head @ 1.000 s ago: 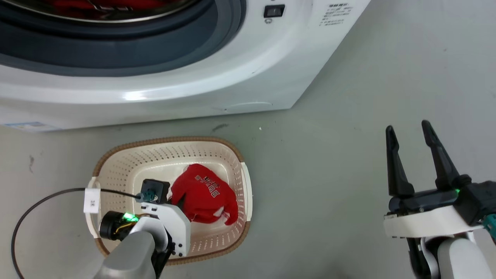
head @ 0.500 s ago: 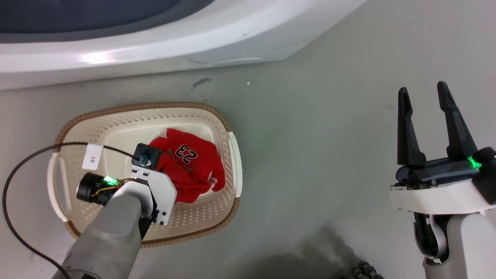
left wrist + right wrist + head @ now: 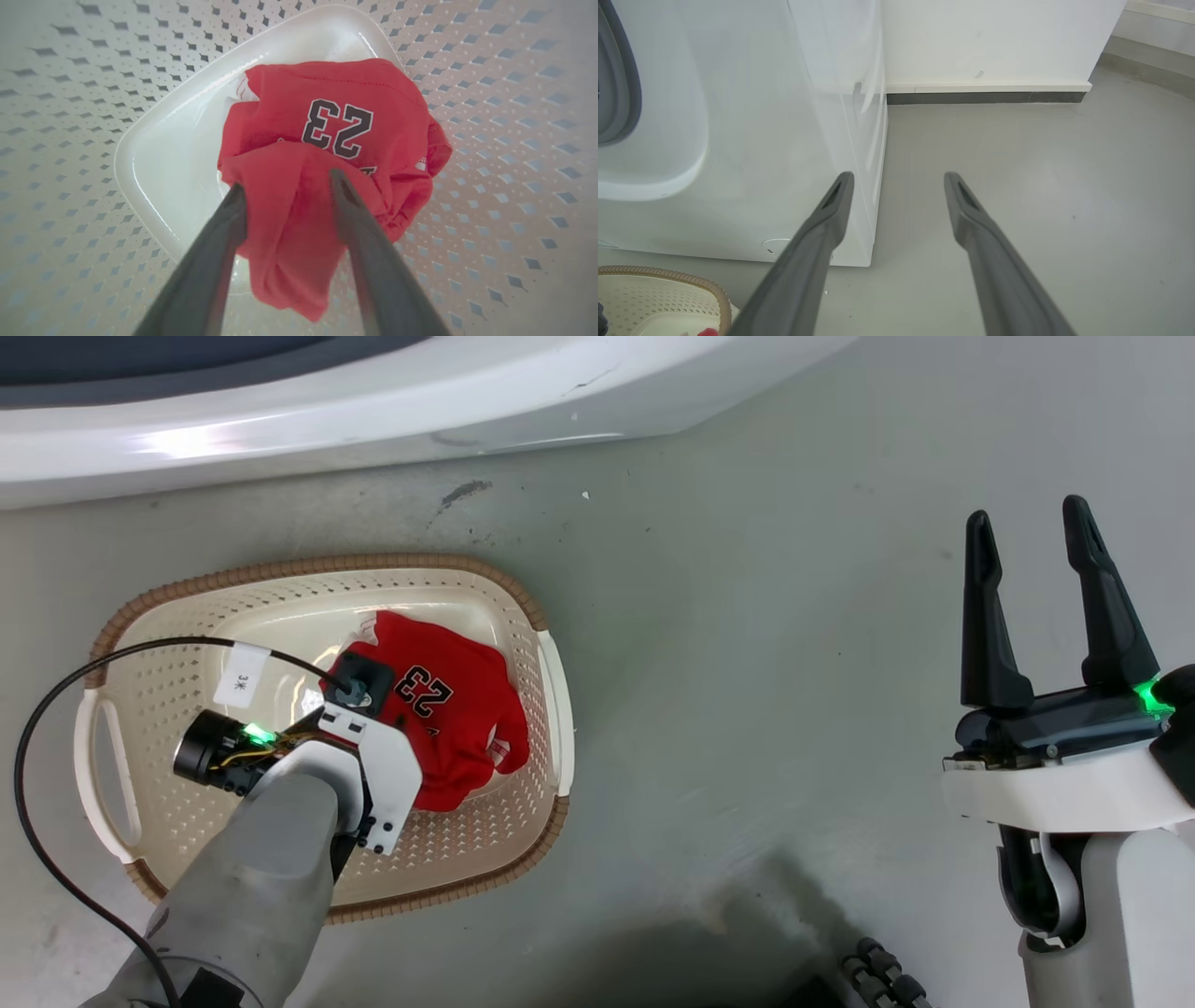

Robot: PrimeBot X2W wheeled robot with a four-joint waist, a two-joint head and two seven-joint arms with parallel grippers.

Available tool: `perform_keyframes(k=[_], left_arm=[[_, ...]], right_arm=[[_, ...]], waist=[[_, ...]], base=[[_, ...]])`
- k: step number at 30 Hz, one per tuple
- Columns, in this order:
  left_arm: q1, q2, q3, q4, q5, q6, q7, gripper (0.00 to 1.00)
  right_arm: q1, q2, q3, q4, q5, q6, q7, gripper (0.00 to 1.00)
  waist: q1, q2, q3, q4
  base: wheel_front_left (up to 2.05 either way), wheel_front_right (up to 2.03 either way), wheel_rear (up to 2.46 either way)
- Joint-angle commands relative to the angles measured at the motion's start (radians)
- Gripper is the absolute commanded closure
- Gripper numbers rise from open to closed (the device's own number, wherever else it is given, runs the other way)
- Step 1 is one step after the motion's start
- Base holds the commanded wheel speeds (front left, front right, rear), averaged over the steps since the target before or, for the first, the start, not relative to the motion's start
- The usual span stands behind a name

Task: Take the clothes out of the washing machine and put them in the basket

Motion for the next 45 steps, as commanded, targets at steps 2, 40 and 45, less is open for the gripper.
perform_keyframes(k=[2,40,45], left_arm=[[0.019,-0.003,-0.003,0.002,-0.006,0.004,0.009,0.00],[0.522,0.001,0.372,-0.642,0.075,0.159,-0.162,0.00],[0.627,-0.018,0.481,-0.804,0.153,0.174,-0.162,0.00]], right_arm=[[-0.008,0.002,0.004,0.002,-0.006,-0.001,-0.002,0.00],[0.228,0.002,0.024,0.089,-0.079,-0.001,-0.002,0.00],[0.263,0.002,0.027,0.097,-0.082,-0.001,-0.002,0.00]], waist=[[-0.0001,0.0000,-0.029,0.001],[-0.0001,0.0000,-0.556,0.121],[-0.0001,0.0000,-0.616,0.129]], base=[[0.00,0.00,0.00],[0.00,0.00,0.00],[0.00,0.00,0.00]])
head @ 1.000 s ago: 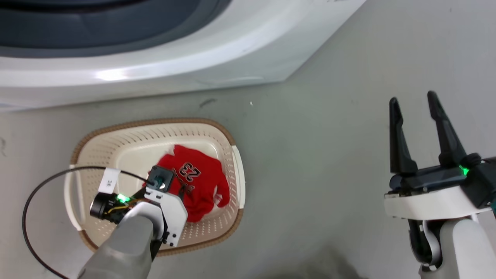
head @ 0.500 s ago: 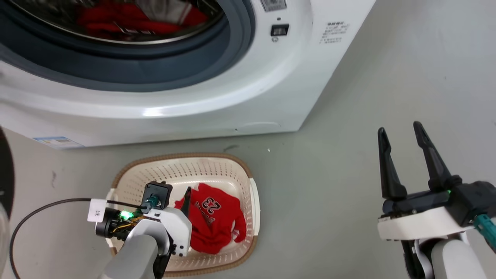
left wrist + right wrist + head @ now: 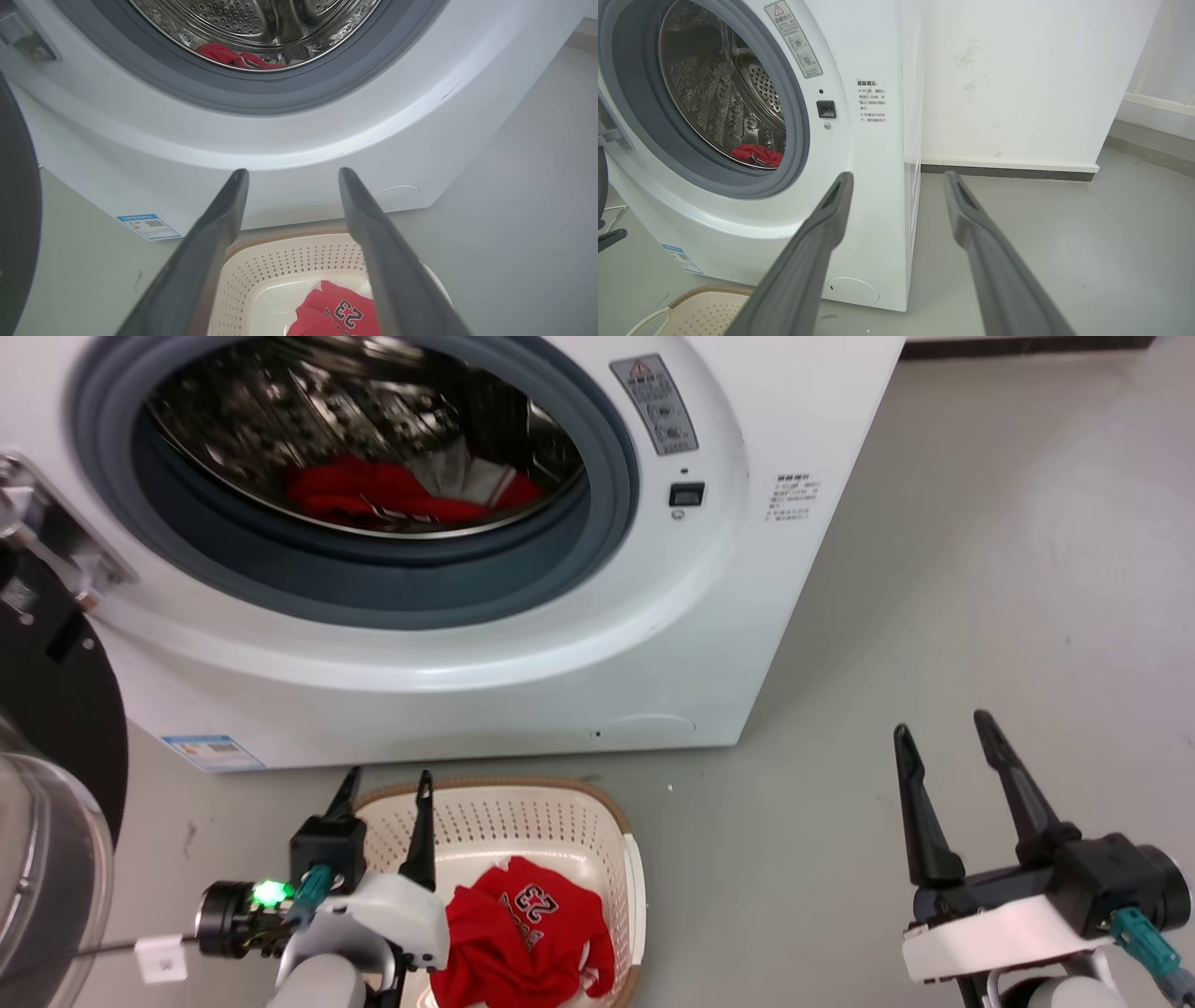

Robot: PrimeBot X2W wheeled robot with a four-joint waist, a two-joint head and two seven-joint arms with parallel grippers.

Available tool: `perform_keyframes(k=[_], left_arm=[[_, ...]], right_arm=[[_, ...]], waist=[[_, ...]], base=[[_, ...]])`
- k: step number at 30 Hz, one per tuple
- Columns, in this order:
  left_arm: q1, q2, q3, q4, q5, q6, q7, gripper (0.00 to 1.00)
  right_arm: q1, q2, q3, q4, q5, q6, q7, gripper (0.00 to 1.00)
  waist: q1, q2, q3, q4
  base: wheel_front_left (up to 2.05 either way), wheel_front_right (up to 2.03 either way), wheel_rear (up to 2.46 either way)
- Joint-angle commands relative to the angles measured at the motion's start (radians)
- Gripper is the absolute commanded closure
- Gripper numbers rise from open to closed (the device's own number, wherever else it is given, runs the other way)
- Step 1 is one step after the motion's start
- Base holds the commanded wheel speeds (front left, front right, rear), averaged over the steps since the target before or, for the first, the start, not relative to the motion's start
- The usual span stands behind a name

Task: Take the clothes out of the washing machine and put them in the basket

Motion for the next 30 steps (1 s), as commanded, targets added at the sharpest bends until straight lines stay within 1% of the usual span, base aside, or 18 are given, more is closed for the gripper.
perform_keyframes(k=[1,6,10,14,17,20,24,27,30], left_arm=[[0.032,-0.009,0.028,-0.045,0.026,0.005,-0.002,0.00],[0.119,-0.040,0.108,-0.180,0.097,0.003,-0.003,0.00],[0.172,-0.066,0.156,-0.262,0.141,-0.005,-0.003,0.00],[0.222,-0.093,0.204,-0.337,0.164,-0.011,-0.002,0.00],[0.252,-0.111,0.233,-0.371,0.170,-0.028,-0.002,0.00],[0.247,-0.120,0.251,-0.359,0.176,-0.049,-0.002,0.00],[0.170,-0.130,0.270,-0.305,0.172,-0.086,-0.002,0.00],[0.080,-0.131,0.278,-0.234,0.180,-0.112,-0.002,0.00],[-0.036,-0.118,0.290,-0.147,0.187,-0.131,-0.002,0.00]], right_arm=[[0.017,0.002,0.001,0.001,-0.005,-0.001,-0.002,0.00],[0.054,0.002,0.000,0.006,-0.009,-0.001,-0.002,0.00],[0.079,0.002,-0.003,0.010,-0.010,-0.001,-0.002,0.00],[0.100,0.002,-0.005,0.014,-0.010,-0.001,-0.002,0.00],[0.115,0.002,-0.008,0.013,-0.007,-0.001,-0.002,0.00],[0.119,0.002,-0.009,0.010,-0.004,-0.001,-0.002,0.00],[0.105,0.002,0.002,0.004,-0.004,-0.001,-0.002,0.00],[0.076,0.002,0.010,-0.001,-0.002,-0.001,-0.002,0.00],[0.049,0.002,0.018,-0.004,0.003,-0.001,-0.002,0.00]], waist=[[0.0003,0.0000,-0.036,0.009],[0.0003,0.0000,-0.083,0.016],[0.0003,0.0000,-0.117,0.023],[0.0003,0.0000,-0.147,0.025],[0.0003,0.0000,-0.164,0.025],[0.0003,0.0000,-0.170,0.026],[0.0003,0.0000,-0.151,0.022],[0.0003,0.0000,-0.119,0.011],[0.0003,0.0000,-0.076,-0.009]], base=[[0.00,0.00,0.00],[0.00,0.00,0.00],[0.00,0.00,0.00],[0.00,0.00,0.00],[0.00,0.00,0.00],[0.00,0.00,0.00],[0.00,0.00,0.00],[0.00,0.00,0.00],[0.00,0.00,0.00]])
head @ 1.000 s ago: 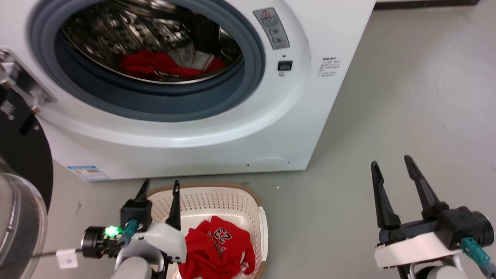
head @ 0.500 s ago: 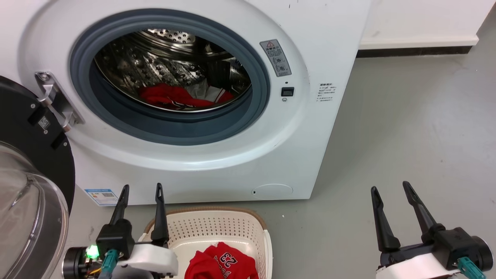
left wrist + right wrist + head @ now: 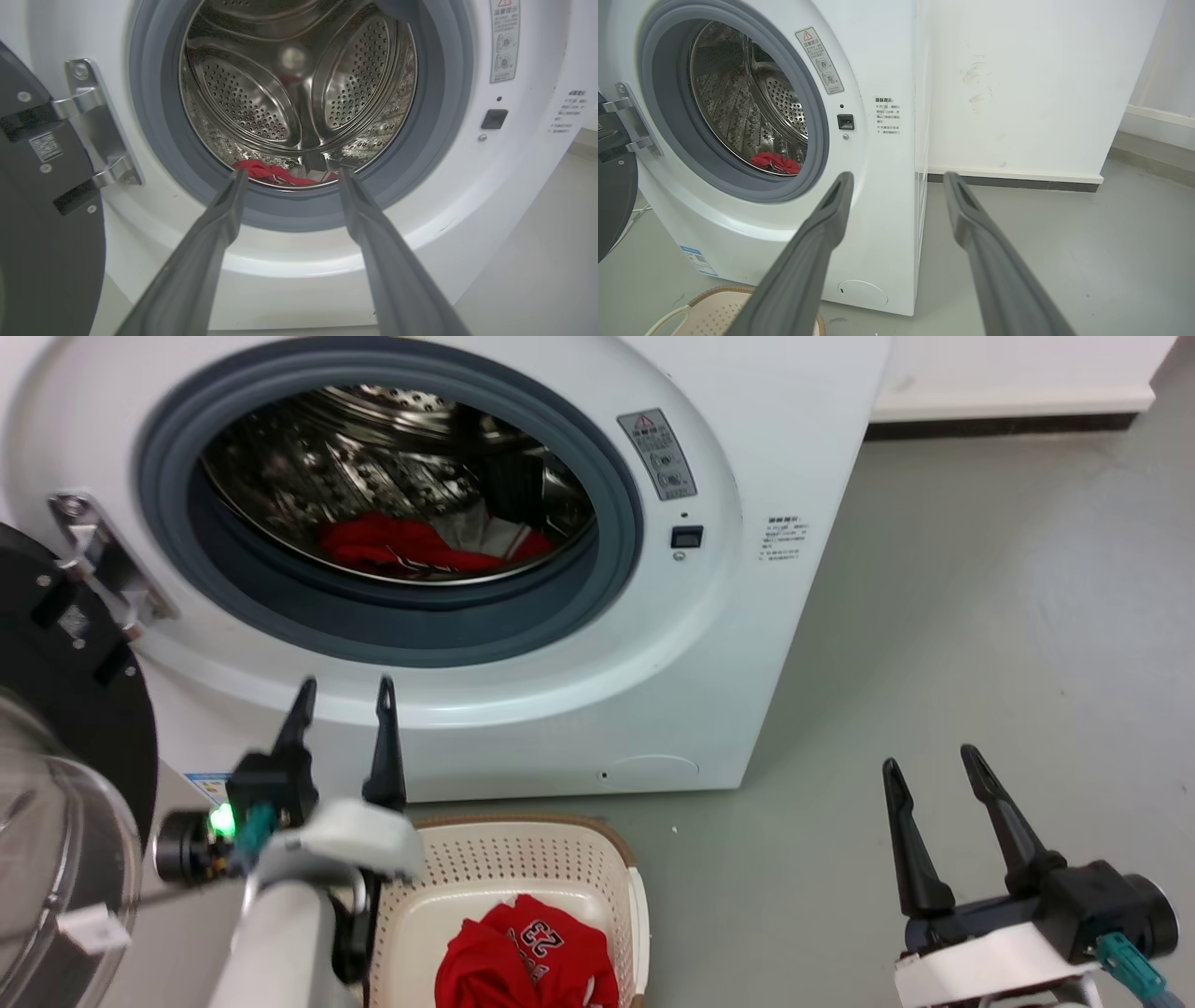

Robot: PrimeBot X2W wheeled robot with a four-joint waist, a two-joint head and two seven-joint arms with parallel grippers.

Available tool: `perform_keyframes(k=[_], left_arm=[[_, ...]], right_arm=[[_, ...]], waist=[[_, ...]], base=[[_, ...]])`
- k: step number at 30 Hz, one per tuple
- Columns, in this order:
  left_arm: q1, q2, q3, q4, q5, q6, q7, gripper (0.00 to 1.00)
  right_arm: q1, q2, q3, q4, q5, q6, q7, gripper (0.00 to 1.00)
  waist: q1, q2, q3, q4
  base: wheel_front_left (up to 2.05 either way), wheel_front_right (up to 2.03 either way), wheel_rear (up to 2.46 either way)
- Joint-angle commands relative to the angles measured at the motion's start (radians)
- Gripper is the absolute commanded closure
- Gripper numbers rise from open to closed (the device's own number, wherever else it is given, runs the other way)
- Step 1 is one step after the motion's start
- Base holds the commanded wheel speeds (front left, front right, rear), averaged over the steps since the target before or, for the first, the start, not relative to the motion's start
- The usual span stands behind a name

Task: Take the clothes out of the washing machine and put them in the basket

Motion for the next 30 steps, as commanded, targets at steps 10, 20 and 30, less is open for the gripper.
perform_keyframes(k=[10,20,30], left_arm=[[-0.415,0.100,0.039,0.274,0.033,-0.035,-0.002,0.00],[-0.746,0.203,0.039,0.535,0.068,-0.006,0.027,0.00],[-1.061,0.307,-0.011,0.760,0.110,-0.035,0.212,0.00]], right_arm=[[-0.130,0.002,0.037,-0.021,0.037,-0.001,-0.002,0.00],[-0.211,0.002,0.059,-0.043,0.070,-0.001,-0.002,0.00],[-0.279,0.002,0.070,-0.071,0.109,-0.001,-0.002,0.00]], waist=[[0.0000,0.0000,0.208,-0.122],[0.0000,0.0000,0.352,-0.186],[0.0000,0.0000,0.494,-0.237]], base=[[0.00,0.00,0.00],[0.00,0.00,0.00],[0.00,0.00,0.00]])
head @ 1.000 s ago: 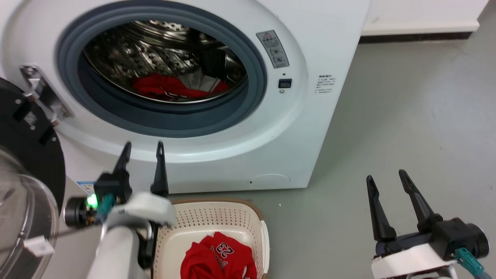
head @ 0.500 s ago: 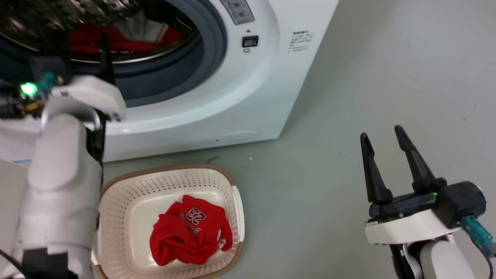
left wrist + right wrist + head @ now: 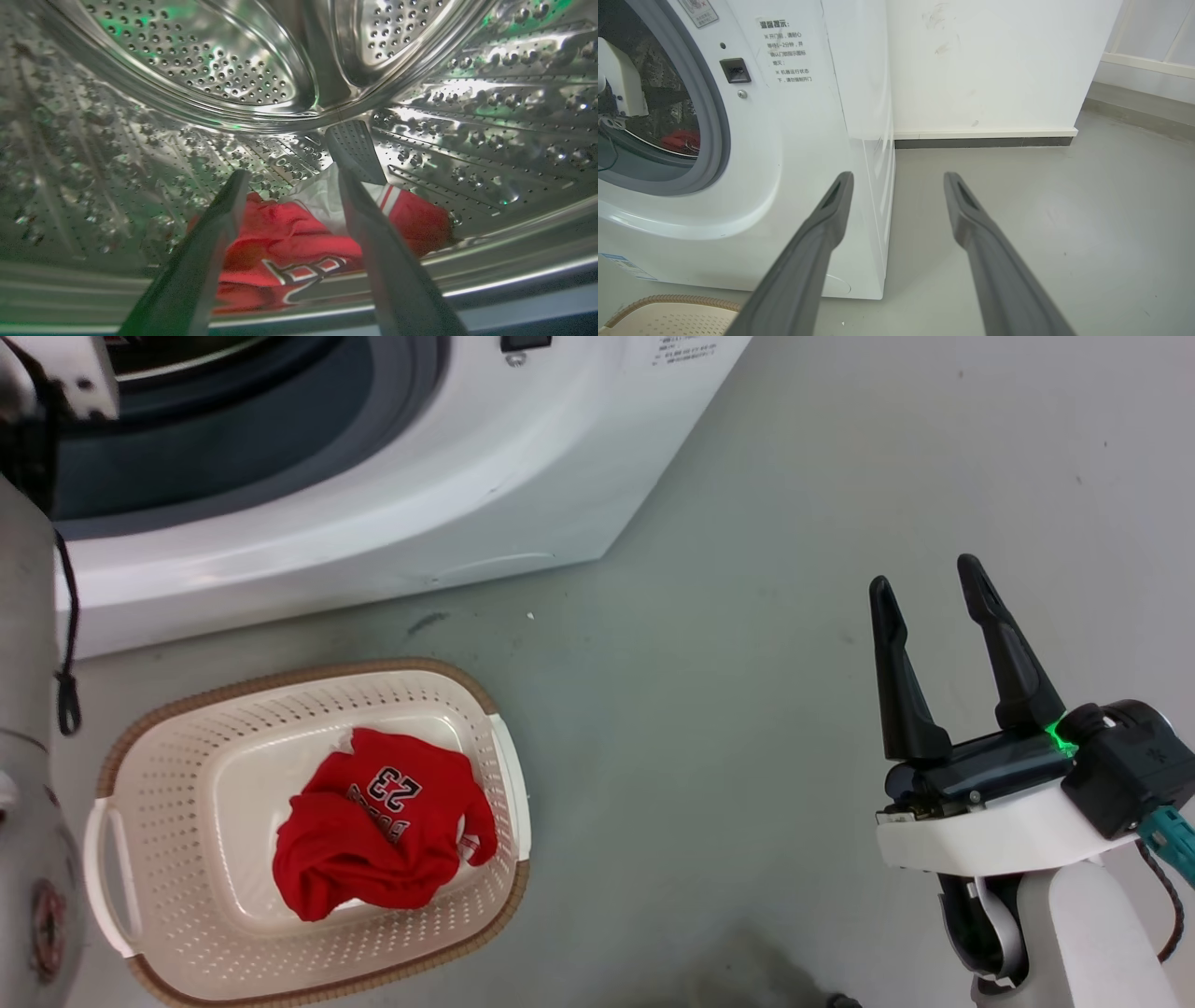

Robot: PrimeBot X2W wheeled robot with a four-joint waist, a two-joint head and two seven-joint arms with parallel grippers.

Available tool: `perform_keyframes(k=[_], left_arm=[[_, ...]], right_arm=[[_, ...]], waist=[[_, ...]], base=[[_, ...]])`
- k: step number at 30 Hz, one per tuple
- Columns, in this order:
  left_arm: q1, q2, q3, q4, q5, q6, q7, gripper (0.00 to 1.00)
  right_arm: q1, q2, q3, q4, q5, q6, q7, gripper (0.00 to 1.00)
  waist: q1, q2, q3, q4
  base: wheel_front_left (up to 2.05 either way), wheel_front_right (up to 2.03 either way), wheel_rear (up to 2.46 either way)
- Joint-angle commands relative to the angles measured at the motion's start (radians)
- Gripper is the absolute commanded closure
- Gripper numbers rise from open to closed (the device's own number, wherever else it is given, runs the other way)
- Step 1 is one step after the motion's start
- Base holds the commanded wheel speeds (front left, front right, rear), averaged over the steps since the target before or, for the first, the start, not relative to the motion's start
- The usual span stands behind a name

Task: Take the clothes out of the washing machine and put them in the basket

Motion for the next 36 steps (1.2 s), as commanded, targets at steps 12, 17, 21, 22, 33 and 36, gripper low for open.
perform_keyframes(k=[12,17,21,22,33,36], left_arm=[[-0.275,0.070,-0.077,0.127,0.054,-0.037,0.296,0.00],[-0.378,0.089,-0.101,0.149,0.061,-0.061,0.448,0.00],[-0.435,0.105,-0.111,0.164,0.058,-0.070,0.568,0.00],[-0.445,0.105,-0.111,0.166,0.053,-0.070,0.590,0.00],[-0.469,0.121,-0.145,0.181,0.049,-0.083,0.728,0.00],[-0.467,0.127,-0.148,0.182,0.042,-0.085,0.734,0.00]], right_arm=[[-0.051,0.002,-0.008,-0.028,0.031,-0.001,-0.002,0.00],[-0.067,0.002,-0.011,-0.036,0.042,-0.001,-0.002,0.00],[-0.070,0.002,-0.004,-0.040,0.057,-0.001,-0.002,0.00],[-0.070,0.002,-0.004,-0.041,0.063,-0.001,-0.002,0.00],[-0.076,0.002,-0.014,-0.048,0.084,-0.001,-0.002,0.00],[-0.084,0.002,-0.019,-0.047,0.092,-0.001,-0.002,0.00]], waist=[[-0.0002,0.0000,0.152,-0.047],[-0.0002,0.0000,0.184,-0.056],[-0.0002,0.0000,0.201,-0.071],[-0.0002,0.0000,0.205,-0.073],[-0.0002,0.0000,0.253,-0.085],[-0.0002,0.0000,0.261,-0.088]], base=[[0.00,0.00,0.00],[0.00,0.00,0.00],[0.00,0.00,0.00],[0.00,0.00,0.00],[0.00,0.00,0.00],[0.00,0.00,0.00]])
